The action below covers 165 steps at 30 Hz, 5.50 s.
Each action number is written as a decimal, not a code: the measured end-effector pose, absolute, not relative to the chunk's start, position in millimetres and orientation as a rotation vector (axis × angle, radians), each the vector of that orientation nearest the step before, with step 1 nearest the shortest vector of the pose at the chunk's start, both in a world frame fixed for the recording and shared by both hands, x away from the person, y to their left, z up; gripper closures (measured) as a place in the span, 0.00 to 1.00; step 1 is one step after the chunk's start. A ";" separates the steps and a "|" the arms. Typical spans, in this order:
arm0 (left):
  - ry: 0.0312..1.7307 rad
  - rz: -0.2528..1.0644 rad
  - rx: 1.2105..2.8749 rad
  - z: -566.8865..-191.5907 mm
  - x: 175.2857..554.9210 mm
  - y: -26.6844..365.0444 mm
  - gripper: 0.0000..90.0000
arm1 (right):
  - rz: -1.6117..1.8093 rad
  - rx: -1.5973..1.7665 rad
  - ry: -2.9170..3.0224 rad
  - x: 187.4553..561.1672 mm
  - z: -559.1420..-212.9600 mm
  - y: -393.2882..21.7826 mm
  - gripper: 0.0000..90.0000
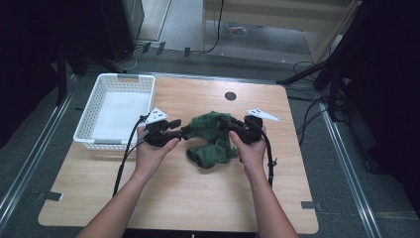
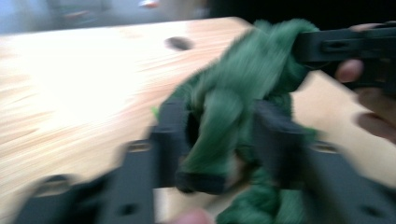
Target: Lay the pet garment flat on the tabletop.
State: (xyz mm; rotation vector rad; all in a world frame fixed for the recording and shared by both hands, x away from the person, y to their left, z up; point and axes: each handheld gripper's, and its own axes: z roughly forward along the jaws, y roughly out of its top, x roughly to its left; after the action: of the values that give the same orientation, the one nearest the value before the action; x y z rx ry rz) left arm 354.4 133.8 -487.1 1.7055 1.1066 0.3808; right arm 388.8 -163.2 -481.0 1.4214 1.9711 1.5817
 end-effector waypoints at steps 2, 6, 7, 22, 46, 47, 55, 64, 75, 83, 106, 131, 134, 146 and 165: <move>1.142 0.387 1.669 -485.4 355.9 140.1 0.35 | 1.514 1.460 1.933 394.6 -484.6 -169.3 0.51; 1.128 0.387 1.653 -479.7 347.9 151.2 0.27 | 1.512 1.464 1.889 386.8 -476.8 -186.1 0.42; 1.113 0.375 1.663 -479.9 344.7 151.2 0.28 | 1.496 1.461 1.887 383.3 -474.1 -189.2 0.43; 1.238 0.384 1.778 -539.6 313.8 111.2 0.66 | 1.471 1.216 2.196 297.4 -510.4 -118.7 0.45; 1.195 0.318 1.776 -540.6 315.9 86.1 0.44 | 1.736 1.411 1.944 303.2 -490.8 -171.2 0.95; 1.196 0.320 1.794 -540.3 317.0 82.2 0.44 | 1.740 1.436 1.916 304.8 -490.6 -178.2 0.95; 1.213 0.339 1.910 -547.5 323.2 66.6 0.75 | 1.605 1.647 1.743 312.6 -509.5 -228.7 0.95; 1.199 0.246 1.938 -544.5 322.6 95.7 0.97 | 1.285 1.747 1.742 311.2 -530.0 -248.7 0.95; 1.124 0.149 1.943 -548.8 281.1 147.9 0.97 | 1.213 1.739 1.861 285.9 -541.0 -249.4 0.96; 0.997 0.065 2.004 -546.7 257.9 147.2 0.97 | 1.186 1.719 1.932 264.7 -541.6 -243.4 0.96; 0.971 0.078 1.940 -545.6 259.8 148.9 0.66 | 1.444 1.291 2.055 345.8 -438.7 -140.9 0.56; 1.002 0.053 1.990 -551.9 260.5 144.4 0.99 | 1.223 1.451 2.099 473.7 -490.4 -101.3 1.00; 1.006 0.052 1.986 -552.1 260.3 144.4 0.99 | 1.254 1.534 2.033 489.6 -491.3 -117.4 1.00; 1.012 0.047 1.970 -553.3 261.2 144.7 0.96 | 1.179 1.653 2.095 505.3 -518.5 -139.4 0.81; 1.024 0.062 1.958 -553.8 261.8 143.7 0.89 | 1.446 1.461 2.262 399.1 -489.9 -138.2 0.46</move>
State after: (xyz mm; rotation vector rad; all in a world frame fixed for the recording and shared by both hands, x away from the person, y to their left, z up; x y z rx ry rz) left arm 261.8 143.7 -553.8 1.9582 1.0237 0.0622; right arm 399.1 -138.2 -489.9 1.4613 2.2624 1.4465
